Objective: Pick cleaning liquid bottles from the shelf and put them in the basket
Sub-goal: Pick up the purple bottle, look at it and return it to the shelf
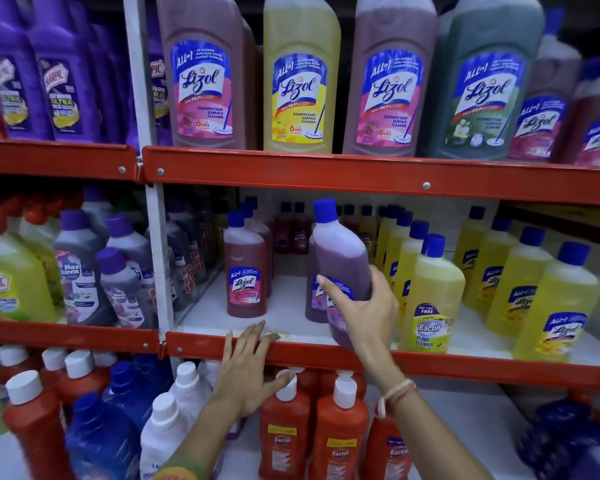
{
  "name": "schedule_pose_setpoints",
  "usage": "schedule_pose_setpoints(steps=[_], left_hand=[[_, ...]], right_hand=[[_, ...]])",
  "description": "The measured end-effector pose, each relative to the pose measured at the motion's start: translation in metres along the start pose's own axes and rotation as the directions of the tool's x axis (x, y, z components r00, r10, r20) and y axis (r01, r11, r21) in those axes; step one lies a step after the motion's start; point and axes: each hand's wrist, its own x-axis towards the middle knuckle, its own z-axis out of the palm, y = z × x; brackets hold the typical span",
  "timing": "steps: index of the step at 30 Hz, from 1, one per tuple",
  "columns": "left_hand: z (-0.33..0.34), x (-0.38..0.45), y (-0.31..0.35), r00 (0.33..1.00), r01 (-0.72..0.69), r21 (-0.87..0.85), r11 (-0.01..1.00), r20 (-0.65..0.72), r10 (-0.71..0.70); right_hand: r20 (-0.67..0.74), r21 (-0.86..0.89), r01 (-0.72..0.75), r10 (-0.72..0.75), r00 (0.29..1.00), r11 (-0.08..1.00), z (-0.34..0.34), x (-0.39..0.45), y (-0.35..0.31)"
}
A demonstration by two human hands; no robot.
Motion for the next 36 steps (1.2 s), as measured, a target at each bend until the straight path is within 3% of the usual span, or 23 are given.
schedule_pose_setpoints(steps=[3,6,8,10,13,16,20,23,28,33,36], left_hand=[[0.001,0.000,0.002,0.999,-0.002,0.004,1.000,-0.036,0.003],[-0.001,0.000,0.003,0.999,0.000,0.015,1.000,-0.042,0.000],[0.000,0.000,0.003,1.000,0.012,0.034,0.999,-0.020,-0.011],[0.000,0.000,0.002,1.000,0.010,0.043,0.999,-0.026,-0.009],[0.001,-0.001,0.001,0.999,-0.004,0.024,1.000,-0.037,0.005],[0.002,0.000,-0.001,0.999,-0.010,-0.003,1.000,-0.048,0.010],[0.005,0.001,-0.004,1.000,-0.024,0.015,1.000,-0.006,0.024],[0.008,0.002,-0.008,0.999,-0.026,-0.013,1.000,-0.041,0.026],[0.008,0.002,-0.007,0.999,-0.035,-0.029,0.999,-0.037,0.034],[0.006,0.001,-0.004,0.999,-0.042,0.009,0.999,-0.028,0.043],[0.004,0.000,-0.004,0.998,-0.039,-0.020,0.999,-0.057,0.037]], right_hand=[[-0.091,-0.217,0.201,-0.225,0.970,0.955,-0.012,-0.010,-0.006],[-0.125,-0.388,0.314,-0.387,0.914,0.866,-0.019,-0.016,-0.008],[-0.116,-0.388,0.330,-0.401,0.909,0.861,-0.024,-0.016,-0.012],[-0.076,-0.244,0.305,-0.332,0.940,0.920,-0.030,-0.012,-0.018],[0.106,0.192,0.076,-0.097,0.990,0.978,-0.041,-0.003,-0.026],[0.432,0.605,-0.312,0.027,0.901,0.732,-0.042,0.005,-0.020],[0.671,0.705,-0.615,-0.054,0.739,0.354,-0.029,0.004,-0.004],[0.715,0.696,-0.680,-0.138,0.685,0.229,-0.022,-0.003,0.006],[0.713,0.700,-0.680,-0.163,0.682,0.218,-0.020,-0.003,0.013],[0.707,0.688,-0.651,-0.095,0.700,0.321,-0.019,0.020,0.020],[0.719,0.627,-0.635,-0.022,0.694,0.451,-0.016,0.034,0.024]])
